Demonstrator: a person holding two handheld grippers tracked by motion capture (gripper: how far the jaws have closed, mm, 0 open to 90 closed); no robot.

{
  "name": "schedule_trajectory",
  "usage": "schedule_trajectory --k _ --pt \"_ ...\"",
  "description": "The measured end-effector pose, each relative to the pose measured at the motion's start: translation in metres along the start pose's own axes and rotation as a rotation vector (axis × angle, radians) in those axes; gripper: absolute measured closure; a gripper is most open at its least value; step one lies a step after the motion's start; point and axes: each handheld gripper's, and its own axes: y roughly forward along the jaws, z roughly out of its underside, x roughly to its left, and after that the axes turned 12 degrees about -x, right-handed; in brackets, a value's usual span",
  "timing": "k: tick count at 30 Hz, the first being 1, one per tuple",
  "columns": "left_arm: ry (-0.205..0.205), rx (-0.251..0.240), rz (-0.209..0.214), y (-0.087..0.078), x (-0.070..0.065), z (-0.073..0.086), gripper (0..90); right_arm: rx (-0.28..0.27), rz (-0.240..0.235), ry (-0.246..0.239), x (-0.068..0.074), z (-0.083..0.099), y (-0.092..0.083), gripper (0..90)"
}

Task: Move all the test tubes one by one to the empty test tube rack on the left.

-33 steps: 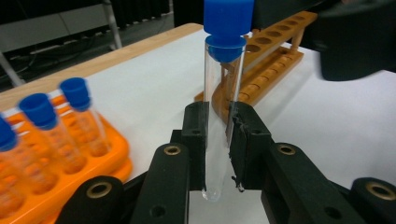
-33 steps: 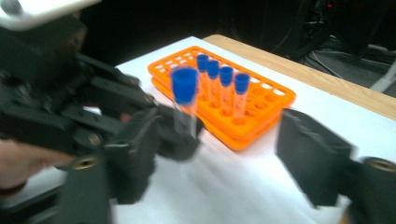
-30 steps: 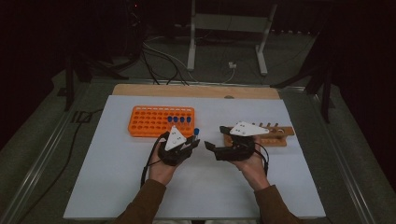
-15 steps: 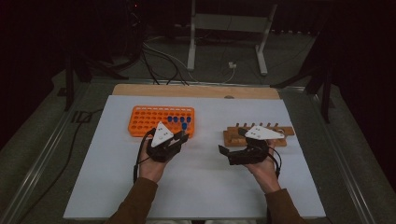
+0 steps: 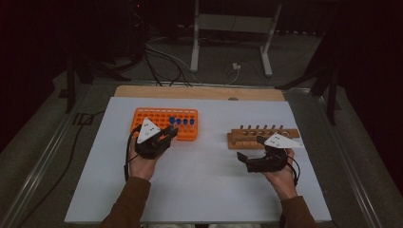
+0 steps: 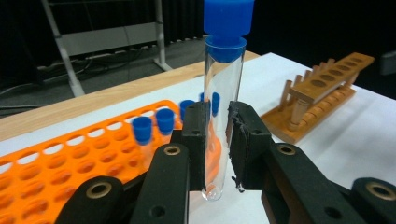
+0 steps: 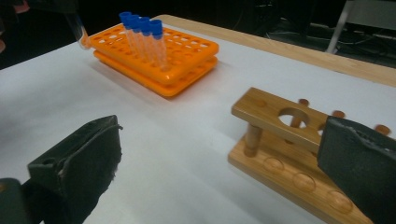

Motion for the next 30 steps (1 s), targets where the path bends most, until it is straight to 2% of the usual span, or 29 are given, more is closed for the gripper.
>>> schedule_trajectory --k 4,15,30 --pt "0.001 0.002 -0.026 -0.001 0.007 -0.001 78.1 -0.018 0.01 0.012 -0.004 0.0 -0.004 0.0" --pt "-0.004 -0.006 -0.083 -0.001 0.019 0.0 78.0 -0.023 0.011 0.024 -0.008 0.002 -0.009 0.1" --pt "0.002 0.017 -0.138 0.015 0.032 0.009 78.0 -0.028 0.005 0.029 -0.01 0.004 -0.011 0.1"
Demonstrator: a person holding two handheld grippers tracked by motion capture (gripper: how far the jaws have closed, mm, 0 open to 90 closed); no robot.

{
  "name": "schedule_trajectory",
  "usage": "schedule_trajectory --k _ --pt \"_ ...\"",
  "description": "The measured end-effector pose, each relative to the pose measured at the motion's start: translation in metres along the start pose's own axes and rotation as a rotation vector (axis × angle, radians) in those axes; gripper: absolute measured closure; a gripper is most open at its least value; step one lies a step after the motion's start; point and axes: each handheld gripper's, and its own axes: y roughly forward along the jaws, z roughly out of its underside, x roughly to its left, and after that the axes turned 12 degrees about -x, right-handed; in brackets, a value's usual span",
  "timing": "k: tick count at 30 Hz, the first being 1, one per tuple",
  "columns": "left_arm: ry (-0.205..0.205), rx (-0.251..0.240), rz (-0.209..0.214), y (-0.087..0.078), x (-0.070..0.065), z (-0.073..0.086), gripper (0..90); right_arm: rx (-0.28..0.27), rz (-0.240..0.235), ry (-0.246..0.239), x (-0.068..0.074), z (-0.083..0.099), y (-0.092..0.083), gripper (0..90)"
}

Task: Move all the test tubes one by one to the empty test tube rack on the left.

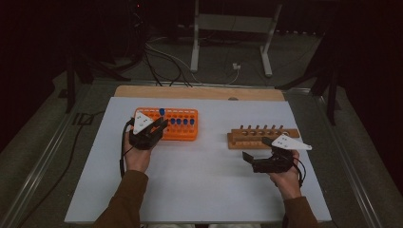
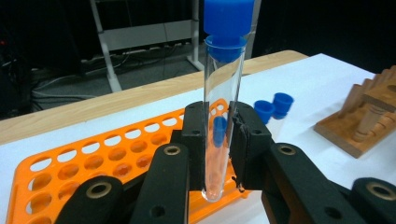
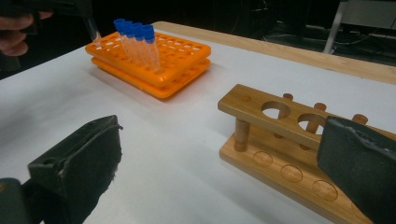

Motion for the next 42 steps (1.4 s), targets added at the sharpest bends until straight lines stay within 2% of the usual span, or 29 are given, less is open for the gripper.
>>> schedule_trajectory --k 19,28,36,39,42 --pt "-0.04 0.033 -0.061 0.026 0.012 0.018 78.0 0.002 -0.002 0.009 -0.002 0.002 0.0 0.1" --pt "-0.027 0.07 -0.066 0.039 0.008 0.028 78.0 0.003 -0.007 0.01 -0.002 0.002 0.0 0.1" --pt "-0.019 0.11 -0.072 0.044 0.007 0.038 77.9 0.003 -0.009 0.012 -0.002 0.003 -0.001 0.1" --pt "-0.026 0.128 -0.074 0.044 0.009 0.044 77.9 0.005 -0.01 0.01 -0.002 0.003 0.0 0.1" --pt "-0.038 0.118 -0.068 0.043 0.01 0.048 77.9 0.007 -0.013 0.009 -0.001 0.004 0.001 0.1"
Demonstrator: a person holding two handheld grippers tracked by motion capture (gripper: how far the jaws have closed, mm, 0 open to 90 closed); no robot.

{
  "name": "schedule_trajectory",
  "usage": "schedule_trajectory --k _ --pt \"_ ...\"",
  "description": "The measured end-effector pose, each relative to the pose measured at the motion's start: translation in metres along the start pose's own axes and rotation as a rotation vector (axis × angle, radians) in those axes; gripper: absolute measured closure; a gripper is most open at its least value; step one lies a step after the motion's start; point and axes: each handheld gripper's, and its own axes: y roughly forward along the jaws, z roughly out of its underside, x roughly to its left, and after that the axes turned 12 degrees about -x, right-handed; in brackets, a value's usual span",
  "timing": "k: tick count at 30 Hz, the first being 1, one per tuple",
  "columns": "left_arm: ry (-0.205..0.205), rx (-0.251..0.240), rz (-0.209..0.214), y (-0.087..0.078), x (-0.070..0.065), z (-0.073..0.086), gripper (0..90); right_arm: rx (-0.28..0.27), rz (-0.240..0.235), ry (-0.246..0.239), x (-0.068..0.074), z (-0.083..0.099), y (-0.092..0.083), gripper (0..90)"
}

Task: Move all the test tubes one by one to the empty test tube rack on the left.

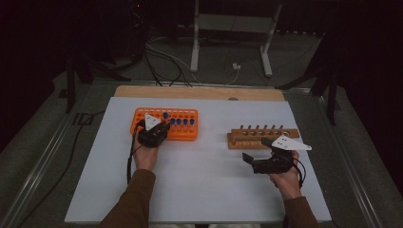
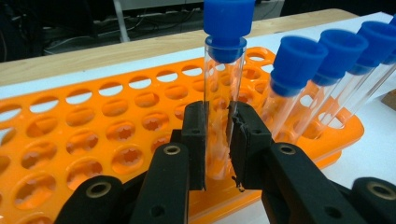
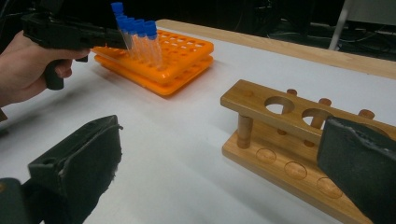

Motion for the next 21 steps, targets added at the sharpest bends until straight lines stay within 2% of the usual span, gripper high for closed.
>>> schedule_trajectory --k 6,13,15,19,21 --pt "0.025 0.01 0.005 0.0 -0.001 0.002 78.0 0.003 -0.002 -0.002 0.0 0.001 0.001 0.1" --pt "0.03 0.037 0.001 0.0 -0.002 0.001 77.1 0.0 -0.002 -0.001 0.0 0.0 0.0 0.1" --pt "0.028 0.028 0.0 -0.002 -0.002 0.0 74.5 0.0 -0.001 0.001 -0.001 0.0 0.0 0.1" --pt "0.018 -0.024 0.003 -0.008 -0.001 -0.007 73.5 0.002 -0.001 0.0 -0.001 0.001 0.0 0.1" --pt "0.026 -0.04 -0.004 -0.01 -0.002 -0.011 73.5 0.004 -0.003 0.0 0.0 0.001 0.001 0.1"
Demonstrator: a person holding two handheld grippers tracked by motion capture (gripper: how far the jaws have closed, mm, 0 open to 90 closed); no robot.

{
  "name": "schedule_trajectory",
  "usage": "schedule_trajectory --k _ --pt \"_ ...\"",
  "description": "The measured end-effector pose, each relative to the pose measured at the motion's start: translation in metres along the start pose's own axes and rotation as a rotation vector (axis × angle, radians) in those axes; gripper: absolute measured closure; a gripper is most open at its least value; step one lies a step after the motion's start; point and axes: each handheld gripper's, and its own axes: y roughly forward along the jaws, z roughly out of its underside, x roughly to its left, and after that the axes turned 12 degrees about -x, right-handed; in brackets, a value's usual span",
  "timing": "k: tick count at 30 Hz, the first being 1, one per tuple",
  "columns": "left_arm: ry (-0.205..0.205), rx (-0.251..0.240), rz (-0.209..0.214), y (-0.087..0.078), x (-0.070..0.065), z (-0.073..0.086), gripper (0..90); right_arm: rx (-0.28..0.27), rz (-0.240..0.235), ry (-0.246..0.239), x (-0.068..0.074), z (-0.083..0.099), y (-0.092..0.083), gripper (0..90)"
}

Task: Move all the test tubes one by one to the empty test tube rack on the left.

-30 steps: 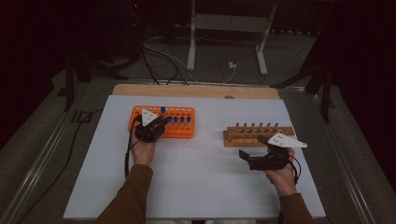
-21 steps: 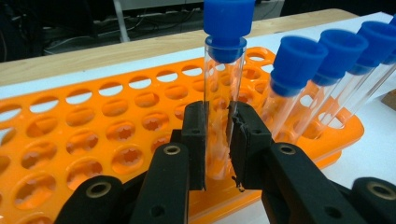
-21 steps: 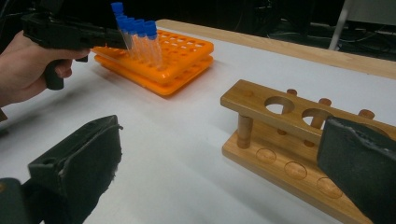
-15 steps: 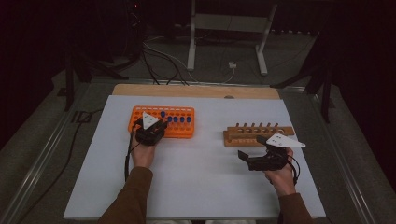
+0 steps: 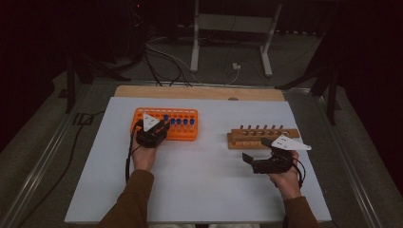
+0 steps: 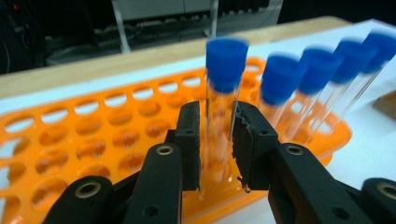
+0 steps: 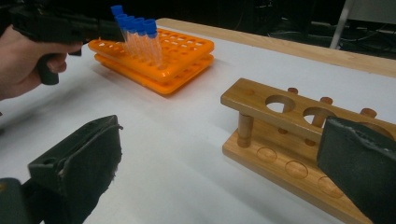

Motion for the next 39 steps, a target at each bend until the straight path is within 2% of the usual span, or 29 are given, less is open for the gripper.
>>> schedule_trajectory --k 2,11,17,20,26,29,31,33,36,39 --pt "0.001 -0.008 0.002 -0.001 -0.001 -0.002 74.2 0.004 0.0 -0.002 0.0 0.001 0.001 0.1" --pt "0.026 0.018 0.008 0.0 -0.003 0.0 77.3 0.0 0.002 0.002 0.0 0.001 -0.001 0.1" --pt "0.023 0.028 0.008 0.0 -0.003 0.005 77.3 -0.001 0.0 0.003 0.0 0.002 0.0 0.1" --pt "0.018 0.04 0.01 0.0 -0.002 0.007 77.4 -0.003 0.001 0.003 0.0 0.002 -0.001 0.1" --pt "-0.025 0.055 0.014 -0.001 0.0 0.009 76.6 -0.006 0.006 0.007 -0.001 0.003 -0.003 0.1" --pt "-0.042 0.062 0.0 -0.006 0.003 0.009 68.1 -0.013 0.009 0.01 -0.002 0.004 -0.006 0.1" --pt "-0.068 0.044 -0.003 -0.014 0.006 0.008 63.8 -0.019 0.014 0.013 -0.003 0.004 -0.008 0.1" --pt "-0.075 0.03 -0.012 -0.024 0.008 0.006 57.2 -0.031 0.017 0.015 -0.004 0.005 -0.011 0.1" --pt "-0.072 -0.001 -0.016 -0.046 0.009 0.003 44.8 -0.047 0.021 0.013 -0.003 0.006 -0.013 0.1" --pt "-0.046 -0.025 -0.04 -0.069 0.009 0.001 33.3 -0.06 0.023 0.005 -0.002 0.007 -0.014 0.1"
